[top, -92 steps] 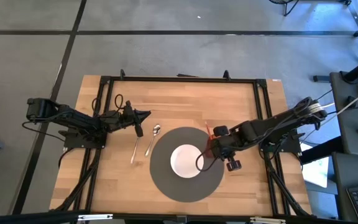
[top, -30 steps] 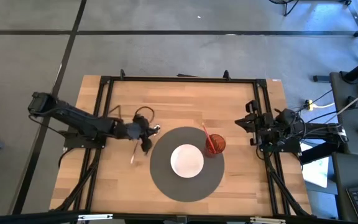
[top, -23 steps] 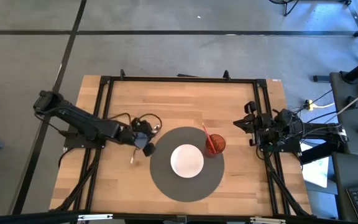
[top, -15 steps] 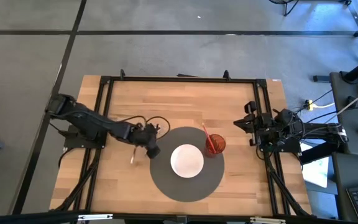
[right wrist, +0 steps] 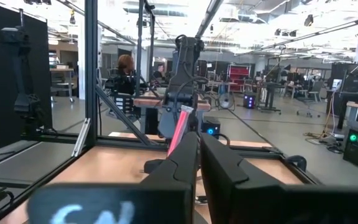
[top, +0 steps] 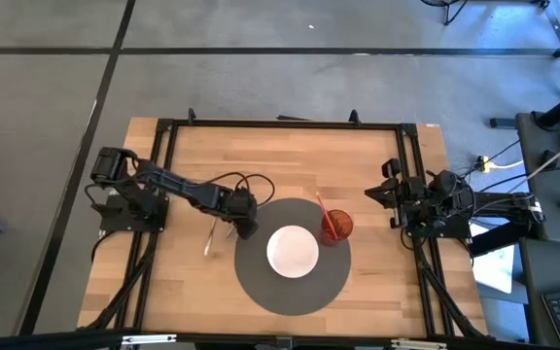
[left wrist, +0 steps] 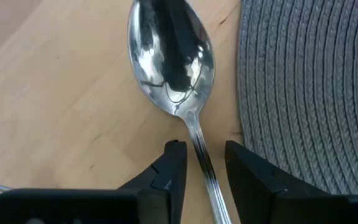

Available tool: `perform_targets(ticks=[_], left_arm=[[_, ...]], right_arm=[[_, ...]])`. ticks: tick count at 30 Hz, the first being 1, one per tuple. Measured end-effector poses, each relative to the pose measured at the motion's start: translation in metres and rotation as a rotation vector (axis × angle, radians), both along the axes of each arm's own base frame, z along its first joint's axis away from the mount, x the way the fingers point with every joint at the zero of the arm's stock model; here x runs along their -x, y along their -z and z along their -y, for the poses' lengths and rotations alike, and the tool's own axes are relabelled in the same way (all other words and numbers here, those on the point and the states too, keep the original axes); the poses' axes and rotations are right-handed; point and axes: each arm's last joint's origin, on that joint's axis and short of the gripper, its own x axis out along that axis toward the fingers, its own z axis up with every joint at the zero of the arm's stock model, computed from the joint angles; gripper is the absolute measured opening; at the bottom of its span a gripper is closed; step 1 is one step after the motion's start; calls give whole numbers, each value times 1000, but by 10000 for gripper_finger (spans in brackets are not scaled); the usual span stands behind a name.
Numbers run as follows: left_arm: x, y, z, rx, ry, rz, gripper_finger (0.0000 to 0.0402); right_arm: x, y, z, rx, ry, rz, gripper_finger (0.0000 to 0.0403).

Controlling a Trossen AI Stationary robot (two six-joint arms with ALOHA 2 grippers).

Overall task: Pick & Place Utensil
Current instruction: Put the silver spoon into the white bowl

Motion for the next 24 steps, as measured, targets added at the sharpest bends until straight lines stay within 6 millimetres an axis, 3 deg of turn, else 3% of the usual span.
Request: perform_targets(ticks=[5, 11, 15, 20, 24], left_arm=[[1, 1, 1, -24, 40, -17, 79], [-1, 0, 5, -103, 150, -7, 15], [1, -4, 4, -145, 163, 2, 14], [4, -25, 4, -195, 184, 62, 11], [0, -58, 14, -229, 228, 127, 9]], right_arm=[[0, 0, 0, 0, 0, 0, 21], [0, 0, 0, 0, -1, 0, 21], [0, 0, 0, 0, -1, -3, 21], [0, 0, 0, 2, 0, -3, 21], [0, 0, 0, 4, 0, -3, 21]])
